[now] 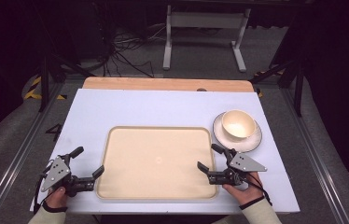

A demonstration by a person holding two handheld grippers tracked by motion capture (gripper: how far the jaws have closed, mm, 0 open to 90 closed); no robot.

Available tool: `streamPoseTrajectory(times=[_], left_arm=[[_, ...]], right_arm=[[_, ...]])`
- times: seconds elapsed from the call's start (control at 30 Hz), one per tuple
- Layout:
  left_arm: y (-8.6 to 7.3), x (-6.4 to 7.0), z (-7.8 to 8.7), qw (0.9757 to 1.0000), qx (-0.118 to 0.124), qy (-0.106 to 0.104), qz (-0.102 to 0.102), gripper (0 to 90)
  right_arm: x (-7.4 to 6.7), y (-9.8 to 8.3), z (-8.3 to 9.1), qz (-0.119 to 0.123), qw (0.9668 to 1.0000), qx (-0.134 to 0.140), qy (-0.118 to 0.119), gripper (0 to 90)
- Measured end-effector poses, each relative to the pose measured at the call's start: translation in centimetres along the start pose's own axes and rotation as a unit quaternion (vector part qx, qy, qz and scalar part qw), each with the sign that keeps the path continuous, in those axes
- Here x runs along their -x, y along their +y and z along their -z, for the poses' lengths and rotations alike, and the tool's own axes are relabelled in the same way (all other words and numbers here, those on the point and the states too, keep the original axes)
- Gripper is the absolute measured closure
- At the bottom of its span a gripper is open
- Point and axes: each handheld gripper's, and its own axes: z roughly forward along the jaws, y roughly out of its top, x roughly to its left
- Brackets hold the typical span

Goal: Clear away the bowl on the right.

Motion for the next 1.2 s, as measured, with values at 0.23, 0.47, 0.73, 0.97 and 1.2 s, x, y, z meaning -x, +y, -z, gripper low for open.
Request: streamPoseTrajectory(times=[0.23, 0.47, 0.73, 0.97, 1.2], left_arm=[[0.0, 0.0, 0.0, 1.0000, 0.000, 0.000, 0.002, 0.2], [0.0, 0.0, 0.0, 1.0000, -0.002, -0.001, -0.001, 0.2], [0.0, 0.0, 0.0, 1.0000, -0.001, -0.001, -0.001, 0.2], [0.0, 0.0, 0.0, 1.0000, -0.002, -0.002, -0.001, 0.2], [0.0, 0.0, 0.0, 1.0000, -0.003, -0.001, -0.001, 0.2]], right_arm=[[0.0, 0.9, 0.0, 0.000, 1.0000, -0.006, -0.005, 14.6], [-0.2, 3.0, 0.3, 0.002, 0.9998, 0.020, -0.008, 13.6], [-0.2, 4.5, 0.3, 0.011, 0.9996, 0.024, -0.008, 12.2], [-0.4, 5.4, 0.3, 0.014, 0.9995, 0.027, -0.013, 9.5], [-0.8, 6.1, 0.5, 0.004, 0.9995, 0.026, -0.016, 8.8]])
